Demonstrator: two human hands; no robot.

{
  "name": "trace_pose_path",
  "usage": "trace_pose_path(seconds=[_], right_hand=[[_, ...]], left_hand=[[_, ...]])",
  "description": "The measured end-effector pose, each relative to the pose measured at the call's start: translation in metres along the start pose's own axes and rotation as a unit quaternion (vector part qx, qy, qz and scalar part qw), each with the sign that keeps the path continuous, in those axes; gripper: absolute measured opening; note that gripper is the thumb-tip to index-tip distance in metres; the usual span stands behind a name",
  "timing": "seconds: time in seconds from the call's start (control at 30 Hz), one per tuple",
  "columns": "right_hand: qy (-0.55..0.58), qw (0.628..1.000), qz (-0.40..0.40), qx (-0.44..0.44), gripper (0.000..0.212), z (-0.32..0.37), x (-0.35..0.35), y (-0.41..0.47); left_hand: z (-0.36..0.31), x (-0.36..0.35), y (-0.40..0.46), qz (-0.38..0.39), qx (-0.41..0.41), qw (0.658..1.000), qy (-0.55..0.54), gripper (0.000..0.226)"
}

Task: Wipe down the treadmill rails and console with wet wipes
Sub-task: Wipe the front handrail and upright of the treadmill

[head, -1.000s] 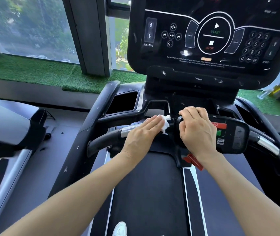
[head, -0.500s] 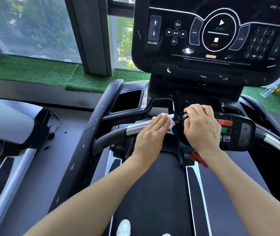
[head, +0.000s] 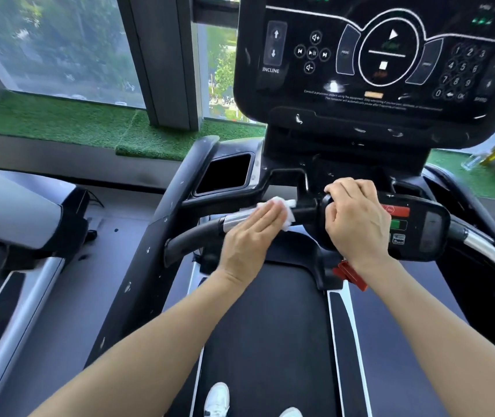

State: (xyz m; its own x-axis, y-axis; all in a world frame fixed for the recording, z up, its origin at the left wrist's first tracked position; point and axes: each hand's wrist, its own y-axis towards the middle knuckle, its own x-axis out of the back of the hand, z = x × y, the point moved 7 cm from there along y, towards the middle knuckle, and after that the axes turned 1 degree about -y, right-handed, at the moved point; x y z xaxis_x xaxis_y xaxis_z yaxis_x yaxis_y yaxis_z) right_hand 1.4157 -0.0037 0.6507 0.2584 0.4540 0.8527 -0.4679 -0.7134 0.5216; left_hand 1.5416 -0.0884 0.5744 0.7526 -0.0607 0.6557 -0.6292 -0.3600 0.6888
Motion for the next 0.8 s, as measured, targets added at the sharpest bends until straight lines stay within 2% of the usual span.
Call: trace_pose_path(seconds=[0.1, 0.33, 0.47, 0.53, 0.63, 0.7, 0.73, 0.8], right_hand=[[0.008, 1.0, 0.0, 0.011, 0.034, 0.001, 0.001, 0.0], [0.009, 1.0, -0.003, 0.019, 0.029, -0.002, 0.0, -0.001], [0.011, 0.999, -0.006, 0.029, 0.03, -0.002, 0.0, 0.0], [0.013, 0.999, -0.009, 0.038, 0.03, -0.003, 0.0, 0.0], [0.014, 0.999, -0.01, 0.042, 0.029, -0.004, -0.001, 0.0], [0.014, 0.999, -0.011, 0.042, 0.028, -0.005, -0.002, 0.0], [0.013, 0.999, -0.013, 0.044, 0.028, -0.004, -0.002, -0.001], [0.016, 0.999, -0.018, 0.048, 0.028, -0.005, -0.003, -0.001]], left_hand=[[-0.009, -0.002, 0.006, 0.0, -0.013, 1.0, -0.001, 0.047], [0.043, 0.028, -0.036, -0.021, 0.013, 0.998, 0.058, 0.047], [0.019, 0.025, -0.02, -0.033, 0.008, 0.999, 0.027, 0.029], [0.012, 0.026, -0.011, -0.035, 0.04, 0.998, -0.022, 0.031], [0.022, 0.03, -0.006, -0.063, 0.164, 0.98, -0.095, 0.017], [0.031, 0.028, -0.009, -0.067, 0.218, 0.969, -0.092, 0.021], [0.032, 0.026, -0.011, -0.061, 0.219, 0.971, -0.074, 0.026], [0.023, 0.019, -0.013, -0.061, 0.17, 0.983, -0.025, 0.03]])
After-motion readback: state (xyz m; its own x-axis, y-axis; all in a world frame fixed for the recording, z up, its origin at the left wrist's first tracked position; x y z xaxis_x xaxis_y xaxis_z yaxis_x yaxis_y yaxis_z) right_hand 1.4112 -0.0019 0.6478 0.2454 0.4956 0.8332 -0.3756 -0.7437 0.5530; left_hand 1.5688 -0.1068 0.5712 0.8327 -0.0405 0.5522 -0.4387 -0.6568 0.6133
